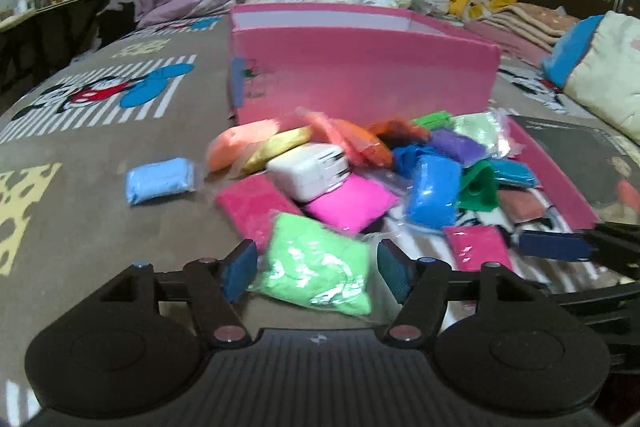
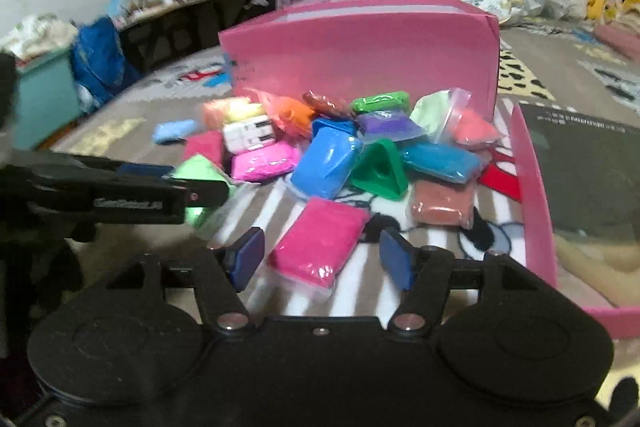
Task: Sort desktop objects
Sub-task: 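Grasp the light green bag with left tool while right tool grasps the hot pink bag, then lift the green bag into the pink box and open left tool while right holds pink bag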
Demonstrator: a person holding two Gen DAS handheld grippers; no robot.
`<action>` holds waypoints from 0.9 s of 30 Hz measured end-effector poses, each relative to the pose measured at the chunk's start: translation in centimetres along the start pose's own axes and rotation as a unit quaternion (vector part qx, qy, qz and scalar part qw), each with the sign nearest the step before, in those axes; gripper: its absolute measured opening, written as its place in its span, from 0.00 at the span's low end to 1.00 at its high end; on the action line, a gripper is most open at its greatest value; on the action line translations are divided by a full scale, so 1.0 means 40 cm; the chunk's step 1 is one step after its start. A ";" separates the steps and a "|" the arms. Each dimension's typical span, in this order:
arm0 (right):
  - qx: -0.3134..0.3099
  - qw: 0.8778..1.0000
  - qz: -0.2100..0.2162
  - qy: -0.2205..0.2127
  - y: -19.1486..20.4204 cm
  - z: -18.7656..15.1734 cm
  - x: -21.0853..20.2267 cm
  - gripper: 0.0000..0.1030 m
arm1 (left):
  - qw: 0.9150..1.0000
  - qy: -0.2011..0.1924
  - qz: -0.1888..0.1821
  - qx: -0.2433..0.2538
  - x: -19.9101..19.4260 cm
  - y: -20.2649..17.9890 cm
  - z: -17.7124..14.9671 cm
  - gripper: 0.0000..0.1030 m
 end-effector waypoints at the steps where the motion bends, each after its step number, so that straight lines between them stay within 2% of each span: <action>1: -0.003 1.000 -0.008 0.001 0.002 0.000 0.010 0.62 | 1.000 0.000 0.000 0.003 0.000 -0.003 -0.001 0.64; 4: -0.017 1.000 -0.020 -0.001 0.006 -0.004 0.024 0.59 | 1.000 0.002 0.010 0.017 0.004 -0.005 -0.005 0.64; 7: -0.056 0.998 -0.014 0.001 0.004 -0.004 0.015 0.55 | 1.000 0.003 0.011 0.026 0.010 -0.011 -0.009 0.65; 9: -0.078 0.997 -0.012 0.005 -0.008 -0.007 0.007 0.55 | 0.999 0.000 0.014 0.040 0.009 -0.021 -0.010 0.67; 10: -0.088 0.996 -0.011 0.007 -0.014 -0.008 0.003 0.59 | 0.999 -0.002 0.015 0.047 0.008 -0.028 -0.011 0.68; 14: -0.059 0.998 -0.024 -0.004 -0.046 -0.007 -0.014 0.61 | 0.997 -0.013 0.027 0.078 0.001 -0.054 -0.009 0.69; 17: -0.077 0.997 -0.019 -0.018 -0.024 -0.004 -0.013 0.61 | 0.993 -0.019 0.037 0.106 -0.003 -0.073 -0.010 0.69; 21: -0.092 0.995 -0.014 -0.020 -0.009 -0.012 0.010 0.60 | 0.983 -0.022 0.086 0.158 0.005 -0.089 -0.018 0.69; 24: -0.084 0.996 -0.006 -0.016 -0.013 -0.015 0.021 0.59 | 0.981 -0.027 0.097 0.165 0.004 -0.093 -0.015 0.69; 27: -0.075 0.997 0.003 -0.015 -0.021 -0.016 0.023 0.59 | 0.986 -0.014 0.082 0.147 0.017 -0.090 -0.023 0.68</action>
Point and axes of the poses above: each gripper's, at about its wrist camera, not at the fingertips, and x roughly the way its jaws point, y to its left, z to its top, the point moved 6 cm from there along x, roughly the way its jaws point, and after that the axes turned 1 degree about -x, right-handed, at the moved point
